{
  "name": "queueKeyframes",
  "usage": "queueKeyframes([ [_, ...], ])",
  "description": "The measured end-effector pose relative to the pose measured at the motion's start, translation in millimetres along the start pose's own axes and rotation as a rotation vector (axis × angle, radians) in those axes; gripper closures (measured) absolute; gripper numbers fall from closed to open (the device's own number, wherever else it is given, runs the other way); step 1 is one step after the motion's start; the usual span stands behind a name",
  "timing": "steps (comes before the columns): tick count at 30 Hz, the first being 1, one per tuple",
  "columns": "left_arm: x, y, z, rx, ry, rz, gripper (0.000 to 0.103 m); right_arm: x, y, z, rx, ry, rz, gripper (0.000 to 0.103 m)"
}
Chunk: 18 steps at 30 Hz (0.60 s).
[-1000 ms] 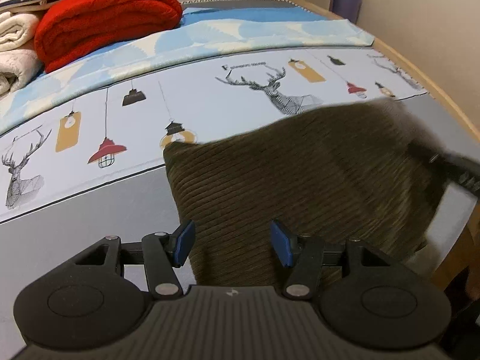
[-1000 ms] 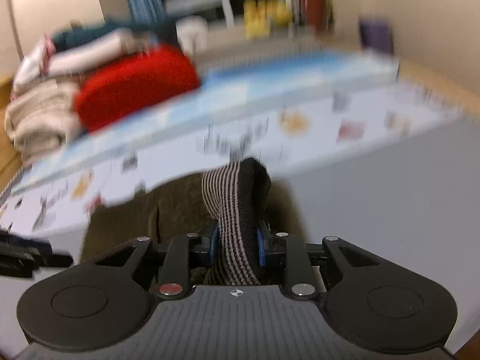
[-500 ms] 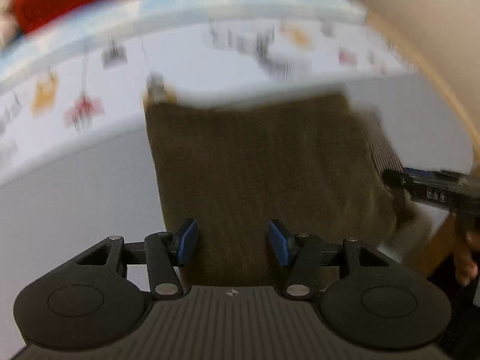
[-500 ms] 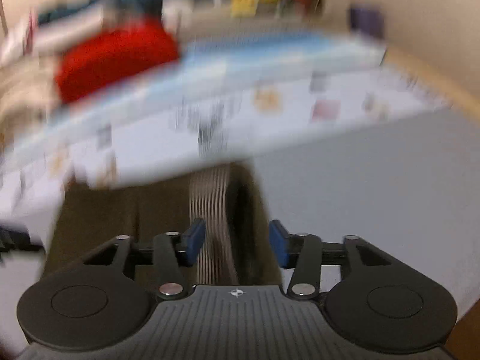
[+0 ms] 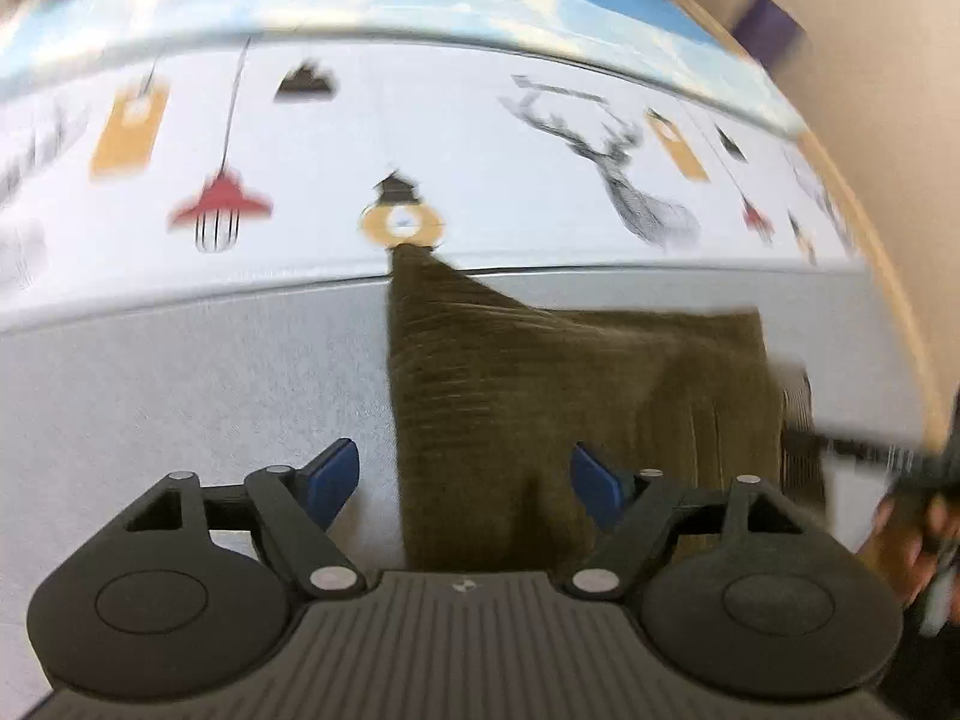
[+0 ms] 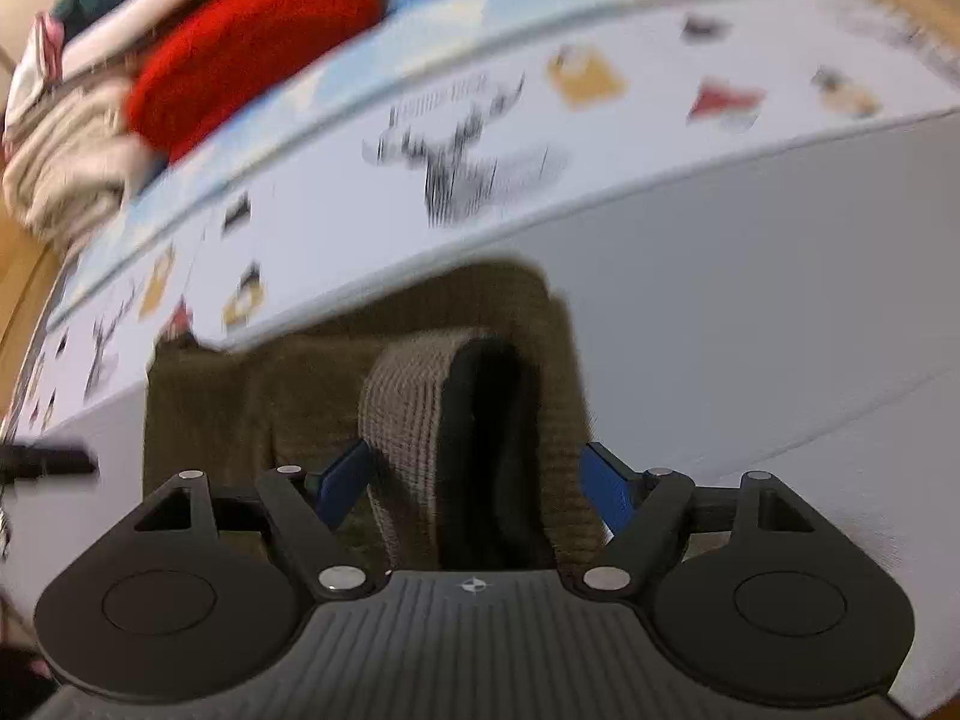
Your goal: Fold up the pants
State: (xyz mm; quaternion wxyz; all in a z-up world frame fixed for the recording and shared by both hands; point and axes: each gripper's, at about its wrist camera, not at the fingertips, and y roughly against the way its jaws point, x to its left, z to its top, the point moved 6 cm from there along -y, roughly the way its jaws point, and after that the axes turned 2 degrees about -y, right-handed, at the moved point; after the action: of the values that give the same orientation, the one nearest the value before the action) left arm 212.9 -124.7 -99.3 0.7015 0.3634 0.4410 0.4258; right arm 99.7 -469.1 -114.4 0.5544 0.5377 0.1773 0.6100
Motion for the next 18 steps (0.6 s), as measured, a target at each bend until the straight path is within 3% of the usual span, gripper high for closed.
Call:
queueKeyframes([
  [2,16.7,-25.0,3.1,0.096,0.13,0.009,0.023,-7.7,-12.2,-1.1,0.042,-0.038,0.052,0.014],
  [4,21.3,-35.6,10.1,0.086,0.195,-0.052,0.023,-6.7,-16.2,-1.5,0.048,-0.016,0.051,0.01],
  [9,23.1,-69.2,13.3,0.127,0.22,-0.09,0.023,4.2,-28.7,-3.1,0.072,0.08,0.025,0.004],
  [11,18.8,-78.8,11.4,0.124,0.19,-0.124,0.027,3.0,-33.3,0.4,0.073,0.084,0.016,0.006],
  [12,16.4,-80.9,11.5,0.124,0.178,-0.107,0.035,2.0,-32.9,2.2,0.071,0.079,0.016,0.008],
  [14,9.8,-78.6,16.2,0.107,0.135,-0.101,0.053,5.9,-28.9,4.8,0.045,0.102,0.021,0.029],
  [15,7.5,-74.7,18.5,0.092,0.114,-0.103,0.067,11.0,-25.9,5.4,0.03,0.123,0.019,0.034],
  [18,6.1,-43.3,33.0,0.017,0.107,-0.121,0.071,24.2,-15.7,13.6,-0.031,0.141,0.028,0.051],
])
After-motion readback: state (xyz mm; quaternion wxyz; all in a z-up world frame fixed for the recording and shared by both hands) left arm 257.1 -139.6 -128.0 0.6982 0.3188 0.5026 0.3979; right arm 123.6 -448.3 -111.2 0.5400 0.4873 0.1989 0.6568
